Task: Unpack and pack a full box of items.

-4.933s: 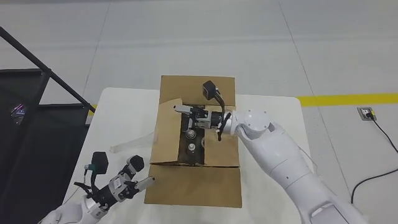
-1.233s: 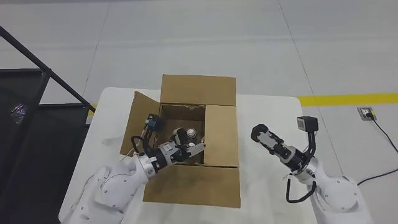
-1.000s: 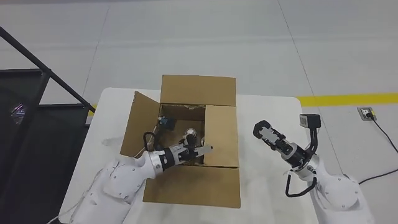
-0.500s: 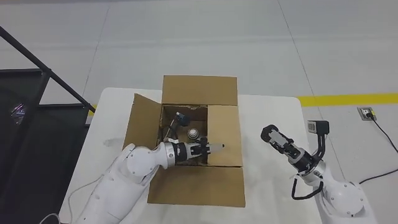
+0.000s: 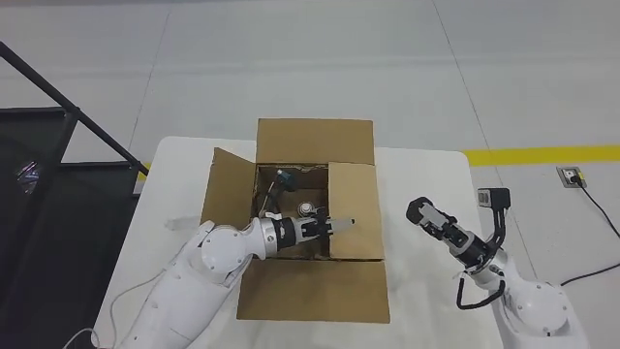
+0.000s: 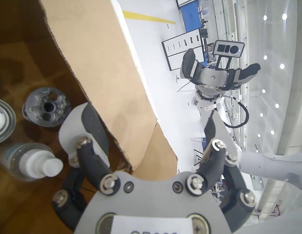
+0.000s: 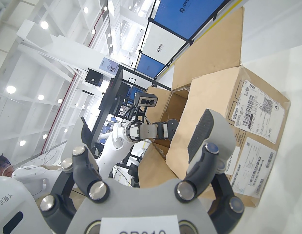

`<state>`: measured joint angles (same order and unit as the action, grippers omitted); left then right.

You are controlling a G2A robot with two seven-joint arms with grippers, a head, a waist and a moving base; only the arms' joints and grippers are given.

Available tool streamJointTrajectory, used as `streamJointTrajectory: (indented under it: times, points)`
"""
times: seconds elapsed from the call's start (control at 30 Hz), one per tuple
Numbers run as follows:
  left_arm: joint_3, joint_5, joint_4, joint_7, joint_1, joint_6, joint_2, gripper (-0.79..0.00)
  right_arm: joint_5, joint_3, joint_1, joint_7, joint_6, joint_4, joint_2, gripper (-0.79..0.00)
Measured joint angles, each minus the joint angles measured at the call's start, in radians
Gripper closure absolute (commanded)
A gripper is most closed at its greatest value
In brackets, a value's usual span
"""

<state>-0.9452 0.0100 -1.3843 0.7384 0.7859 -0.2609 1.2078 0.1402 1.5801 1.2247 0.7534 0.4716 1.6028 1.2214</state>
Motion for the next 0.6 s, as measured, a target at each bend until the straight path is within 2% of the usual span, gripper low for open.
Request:
streamJointTrajectory:
  times: [0.37, 0.6]
  points:
    - [0.027, 0.016, 0.066, -0.008, 0.003, -0.003, 0.015, -0.785, -0.043, -0.11, -0.166, -0.007, -0.085, -0.219, 0.004, -0.785]
    - [0.03, 0.024, 0.063, -0.019, 0.014, -0.03, 0.021, -0.785, -0.049, -0.186, -0.254, 0.012, -0.1, -0.34, 0.012, -0.785]
